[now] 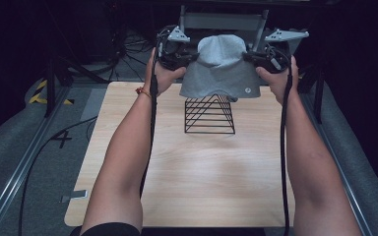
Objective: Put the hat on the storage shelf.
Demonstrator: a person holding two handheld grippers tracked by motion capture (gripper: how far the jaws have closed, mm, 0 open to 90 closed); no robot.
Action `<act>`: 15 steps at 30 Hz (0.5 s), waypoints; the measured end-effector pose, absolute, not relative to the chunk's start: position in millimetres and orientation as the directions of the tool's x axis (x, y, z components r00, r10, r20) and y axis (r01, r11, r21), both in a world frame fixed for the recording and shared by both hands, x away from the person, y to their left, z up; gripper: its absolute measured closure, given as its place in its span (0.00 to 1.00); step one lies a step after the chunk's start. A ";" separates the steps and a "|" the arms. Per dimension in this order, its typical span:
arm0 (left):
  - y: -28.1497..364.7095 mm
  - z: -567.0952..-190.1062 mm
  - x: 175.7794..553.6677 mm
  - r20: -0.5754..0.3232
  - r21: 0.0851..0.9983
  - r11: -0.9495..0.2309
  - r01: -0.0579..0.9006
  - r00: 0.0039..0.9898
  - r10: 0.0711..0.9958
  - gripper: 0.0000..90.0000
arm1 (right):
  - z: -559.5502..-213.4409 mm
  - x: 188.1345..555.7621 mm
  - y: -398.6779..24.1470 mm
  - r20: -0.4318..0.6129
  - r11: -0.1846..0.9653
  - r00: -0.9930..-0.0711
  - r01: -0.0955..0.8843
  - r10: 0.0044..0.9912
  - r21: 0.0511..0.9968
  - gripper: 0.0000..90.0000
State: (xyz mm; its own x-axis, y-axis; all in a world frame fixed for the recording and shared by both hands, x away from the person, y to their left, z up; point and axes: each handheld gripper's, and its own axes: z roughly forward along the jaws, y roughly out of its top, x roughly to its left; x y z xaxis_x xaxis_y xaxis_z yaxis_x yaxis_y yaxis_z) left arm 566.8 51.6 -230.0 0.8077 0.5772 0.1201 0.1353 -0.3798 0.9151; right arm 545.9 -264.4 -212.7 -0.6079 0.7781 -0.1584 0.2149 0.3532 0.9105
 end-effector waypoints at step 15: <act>71.1 -226.7 534.4 0.103 0.940 -0.327 0.095 0.837 0.538 0.98 | -213.9 516.3 -270.1 -0.150 0.332 -0.645 0.170 0.749 0.928 0.96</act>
